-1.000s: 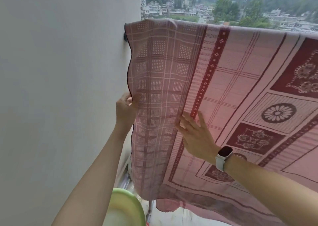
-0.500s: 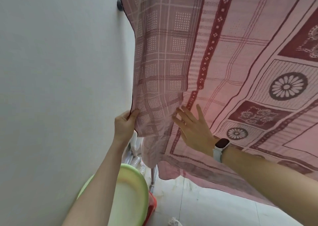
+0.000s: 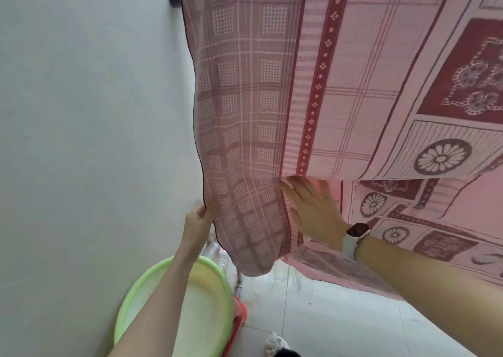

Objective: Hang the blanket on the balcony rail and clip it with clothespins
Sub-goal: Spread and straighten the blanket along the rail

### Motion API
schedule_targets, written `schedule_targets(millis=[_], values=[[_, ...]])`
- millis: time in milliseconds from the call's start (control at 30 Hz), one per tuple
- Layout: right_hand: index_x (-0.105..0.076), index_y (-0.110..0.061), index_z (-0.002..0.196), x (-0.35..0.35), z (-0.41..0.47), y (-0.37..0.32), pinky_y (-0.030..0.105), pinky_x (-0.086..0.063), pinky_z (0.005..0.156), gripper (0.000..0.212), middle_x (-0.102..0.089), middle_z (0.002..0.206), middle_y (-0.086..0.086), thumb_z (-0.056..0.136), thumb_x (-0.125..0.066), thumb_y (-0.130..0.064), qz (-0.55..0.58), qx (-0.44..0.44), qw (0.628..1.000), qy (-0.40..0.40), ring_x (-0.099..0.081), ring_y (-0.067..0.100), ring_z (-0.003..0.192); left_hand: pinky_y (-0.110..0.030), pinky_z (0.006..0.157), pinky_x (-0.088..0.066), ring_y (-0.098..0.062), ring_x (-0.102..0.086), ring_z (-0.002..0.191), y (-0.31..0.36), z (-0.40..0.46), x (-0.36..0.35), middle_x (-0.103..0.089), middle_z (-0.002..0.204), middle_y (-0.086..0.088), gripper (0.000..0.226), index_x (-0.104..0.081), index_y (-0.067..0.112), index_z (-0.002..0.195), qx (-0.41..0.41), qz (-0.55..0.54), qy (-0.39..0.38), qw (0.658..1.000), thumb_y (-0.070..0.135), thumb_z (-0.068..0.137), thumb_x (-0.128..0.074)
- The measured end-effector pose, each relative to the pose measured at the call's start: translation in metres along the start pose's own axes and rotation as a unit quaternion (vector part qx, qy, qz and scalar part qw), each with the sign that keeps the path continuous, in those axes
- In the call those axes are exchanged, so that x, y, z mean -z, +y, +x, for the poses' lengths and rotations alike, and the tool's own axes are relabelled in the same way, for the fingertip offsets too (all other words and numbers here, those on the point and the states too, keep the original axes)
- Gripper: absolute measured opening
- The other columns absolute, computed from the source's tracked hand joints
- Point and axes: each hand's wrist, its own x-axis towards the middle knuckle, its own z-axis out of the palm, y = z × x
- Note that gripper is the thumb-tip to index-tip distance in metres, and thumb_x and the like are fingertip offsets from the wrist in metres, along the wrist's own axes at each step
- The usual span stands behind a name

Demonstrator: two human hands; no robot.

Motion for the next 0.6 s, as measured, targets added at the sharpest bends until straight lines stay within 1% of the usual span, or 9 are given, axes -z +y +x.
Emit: schedule_targets(millis=[67, 200, 233, 300, 367, 400, 433, 500, 600], values=[[-0.040, -0.013, 0.133, -0.006, -0.006, -0.003, 0.058, -0.039, 0.094, 0.068, -0.056, 0.127, 0.011, 0.070, -0.065, -0.021, 0.016, -0.012, 1.000, 0.011, -0.051, 0.026, 0.119, -0.026, 0.058, -0.040, -0.010, -0.047, 0.065, -0.003, -0.010, -0.008, -0.055, 0.072, -0.003, 0.020, -0.058, 0.009, 0.073, -0.011, 0.019, 0.000, 1.000, 0.017, 0.091, -0.052], [-0.041, -0.016, 0.133, -0.027, -0.027, -0.009, 0.067, -0.034, 0.096, 0.077, -0.050, 0.135, 0.012, 0.067, -0.072, -0.041, 0.009, -0.009, 1.000, -0.019, -0.049, 0.031, 0.122, -0.033, 0.058, -0.036, -0.010, -0.042, 0.060, -0.002, -0.013, -0.008, -0.044, 0.067, -0.001, 0.024, -0.045, 0.014, 0.072, -0.030, -0.017, 0.092, 0.995, 0.017, 0.095, -0.042], [-0.036, -0.018, 0.136, -0.032, -0.032, -0.013, 0.069, -0.030, 0.097, 0.084, -0.043, 0.141, 0.012, 0.066, -0.071, -0.050, -0.005, 0.002, 0.998, -0.056, -0.044, 0.033, 0.126, -0.034, 0.057, -0.038, -0.013, -0.042, 0.059, -0.002, -0.014, -0.006, -0.045, 0.066, -0.002, 0.024, -0.045, 0.014, 0.072, -0.029, -0.028, 0.103, 0.994, 0.018, 0.096, -0.041], [-0.015, -0.025, 0.143, -0.045, -0.044, -0.022, 0.073, -0.014, 0.102, 0.098, -0.013, 0.152, 0.011, 0.067, -0.063, -0.063, -0.038, 0.025, 0.989, -0.141, -0.020, 0.036, 0.137, -0.036, 0.058, -0.039, -0.015, -0.043, 0.060, -0.004, -0.017, -0.001, -0.046, 0.066, 0.001, 0.022, -0.047, 0.015, 0.076, -0.036, -0.022, 0.108, 0.993, 0.019, 0.096, -0.039], [0.009, -0.027, 0.142, -0.058, -0.052, -0.032, 0.073, 0.002, 0.102, 0.108, 0.011, 0.151, 0.011, 0.068, -0.061, -0.064, -0.052, 0.024, 0.981, -0.187, 0.001, 0.038, 0.139, -0.040, 0.065, -0.042, -0.018, -0.046, 0.067, -0.005, -0.023, 0.003, -0.052, 0.071, 0.002, 0.019, -0.052, 0.015, 0.084, -0.039, -0.010, 0.100, 0.994, 0.017, 0.096, -0.038], [0.012, -0.028, 0.141, -0.060, -0.052, -0.036, 0.073, 0.001, 0.101, 0.112, 0.013, 0.150, 0.011, 0.067, -0.065, -0.060, -0.063, 0.016, 0.980, -0.189, 0.002, 0.038, 0.139, -0.044, 0.069, -0.044, -0.019, -0.049, 0.072, -0.005, -0.026, 0.005, -0.055, 0.075, 0.001, 0.019, -0.054, 0.014, 0.087, -0.039, -0.009, 0.096, 0.995, 0.016, 0.096, -0.037], [0.007, -0.028, 0.141, -0.059, -0.051, -0.040, 0.073, -0.005, 0.101, 0.114, 0.006, 0.152, 0.011, 0.063, -0.071, -0.056, -0.076, 0.005, 0.978, -0.193, -0.004, 0.037, 0.139, -0.047, 0.073, -0.046, -0.020, -0.051, 0.076, -0.005, -0.030, 0.007, -0.057, 0.080, -0.001, 0.019, -0.055, 0.014, 0.089, -0.040, -0.007, 0.093, 0.995, 0.015, 0.096, -0.037], [-0.018, -0.029, 0.142, -0.055, -0.046, -0.046, 0.071, -0.022, 0.099, 0.107, -0.024, 0.150, 0.010, 0.056, -0.080, -0.045, -0.087, -0.012, 0.980, -0.177, -0.027, 0.035, 0.135, -0.053, 0.078, -0.047, -0.021, -0.051, 0.078, -0.006, -0.038, 0.010, -0.057, 0.082, -0.004, 0.020, -0.055, 0.009, 0.090, -0.040, -0.002, 0.093, 0.995, 0.015, 0.096, -0.037], [-0.049, -0.029, 0.126, -0.057, -0.040, -0.047, 0.063, -0.037, 0.094, 0.076, -0.054, 0.132, 0.007, 0.057, -0.081, -0.028, -0.084, 0.001, 0.990, -0.113, -0.050, 0.032, 0.119, -0.062, 0.079, -0.048, -0.022, -0.049, 0.075, -0.006, -0.049, 0.012, -0.055, 0.081, -0.011, 0.022, -0.055, 0.004, 0.088, -0.017, -0.015, 0.082, 0.996, 0.017, 0.096, -0.038]])
